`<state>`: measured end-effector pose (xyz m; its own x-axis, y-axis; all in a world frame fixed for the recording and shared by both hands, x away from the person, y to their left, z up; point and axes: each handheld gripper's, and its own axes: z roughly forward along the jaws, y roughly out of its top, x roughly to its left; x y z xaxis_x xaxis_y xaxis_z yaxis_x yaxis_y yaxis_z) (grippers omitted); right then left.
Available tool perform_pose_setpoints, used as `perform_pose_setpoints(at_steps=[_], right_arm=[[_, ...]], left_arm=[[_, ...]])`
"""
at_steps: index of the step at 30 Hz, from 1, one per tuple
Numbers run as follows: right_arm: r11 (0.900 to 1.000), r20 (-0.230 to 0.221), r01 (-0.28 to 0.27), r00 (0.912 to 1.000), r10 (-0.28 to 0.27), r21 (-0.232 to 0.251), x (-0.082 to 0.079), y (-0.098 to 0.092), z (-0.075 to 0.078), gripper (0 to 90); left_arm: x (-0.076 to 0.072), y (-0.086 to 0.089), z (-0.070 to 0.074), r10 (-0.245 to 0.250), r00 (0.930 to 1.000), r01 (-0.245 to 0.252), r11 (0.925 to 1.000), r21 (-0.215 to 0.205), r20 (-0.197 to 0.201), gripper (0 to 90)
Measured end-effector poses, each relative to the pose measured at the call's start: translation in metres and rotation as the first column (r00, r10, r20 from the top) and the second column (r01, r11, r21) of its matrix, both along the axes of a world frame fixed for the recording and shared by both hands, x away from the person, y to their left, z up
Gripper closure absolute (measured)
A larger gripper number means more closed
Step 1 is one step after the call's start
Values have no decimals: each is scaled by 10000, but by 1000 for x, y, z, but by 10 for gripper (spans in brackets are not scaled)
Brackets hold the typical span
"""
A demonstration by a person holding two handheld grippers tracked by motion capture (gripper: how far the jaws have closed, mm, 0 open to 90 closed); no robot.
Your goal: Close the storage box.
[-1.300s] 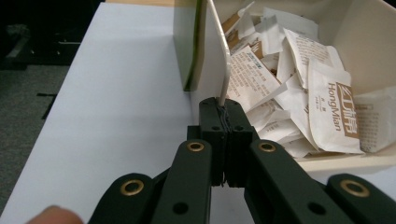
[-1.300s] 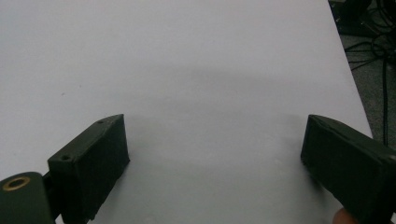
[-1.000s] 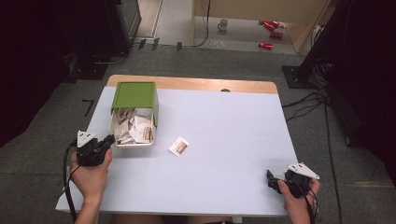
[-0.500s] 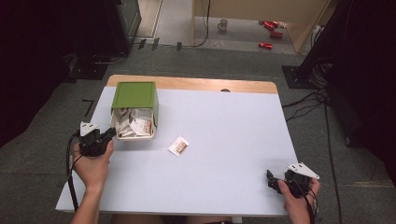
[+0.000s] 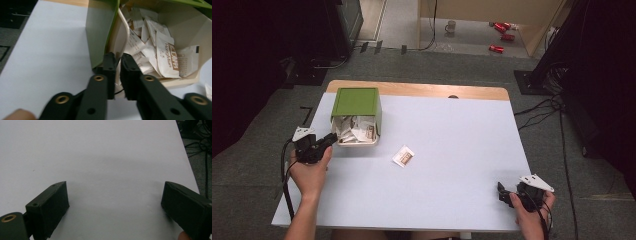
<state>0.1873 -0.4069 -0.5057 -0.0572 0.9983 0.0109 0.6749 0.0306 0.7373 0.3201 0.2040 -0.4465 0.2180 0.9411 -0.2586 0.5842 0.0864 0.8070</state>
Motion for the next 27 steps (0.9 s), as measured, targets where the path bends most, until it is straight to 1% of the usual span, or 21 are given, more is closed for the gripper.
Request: perform_pose_setpoints(at_steps=[3,4,5,6,7,8,9,11,14,17,19,22,23,27], right_arm=[[10000,4,5,10000,-5,7,0,0,0,70],[10000,6,7,10000,-7,5,0,0,0,70],[10000,7,6,10000,-6,3,0,0,0,70],[10000,8,6,10000,-6,3,0,0,0,70],[10000,6,8,10000,-8,3,0,0,0,70],[10000,7,7,10000,-7,3,0,0,0,70],[10000,3,8,10000,-8,2,0,0,0,70],[10000,7,7,10000,-7,6,0,0,0,70],[10000,6,8,10000,-8,2,0,0,0,70],[10000,6,8,10000,-8,-3,0,0,0,70],[10000,13,5,10000,-5,-3,0,0,0,70],[10000,15,2,10000,-2,-7,0,0,0,70],[10000,6,17,10000,-17,1,0,0,0,70],[10000,11,13,10000,-13,1,0,0,0,71]], left_arm=[[-4,0,-8,-261,9997,261,9996,-77,-7,703],[-6,1,-11,-394,9992,396,9990,-201,92,662],[-7,2,-13,-537,9985,540,9977,-398,87,618],[-9,3,-14,-613,9981,616,9973,-412,72,579],[-11,2,-16,-631,9980,631,9979,-169,26,570],[-11,2,-16,-631,9980,631,9979,-169,26,548],[-16,3,-18,-701,9975,700,9975,87,121,518],[-19,4,-20,-706,9974,704,9975,78,147,493],[-17,2,-24,-693,9976,693,9964,480,-29,495],[-15,0,-22,-670,9977,667,9971,354,58,502],[-13,-3,-19,-646,9979,641,9971,412,101,517],[-11,-6,-20,-888,9960,886,9955,335,45,507],[-11,-7,-21,-917,9958,915,9950,397,37,505],[-12,-8,-20,-832,9965,832,9957,406,-5,512]])
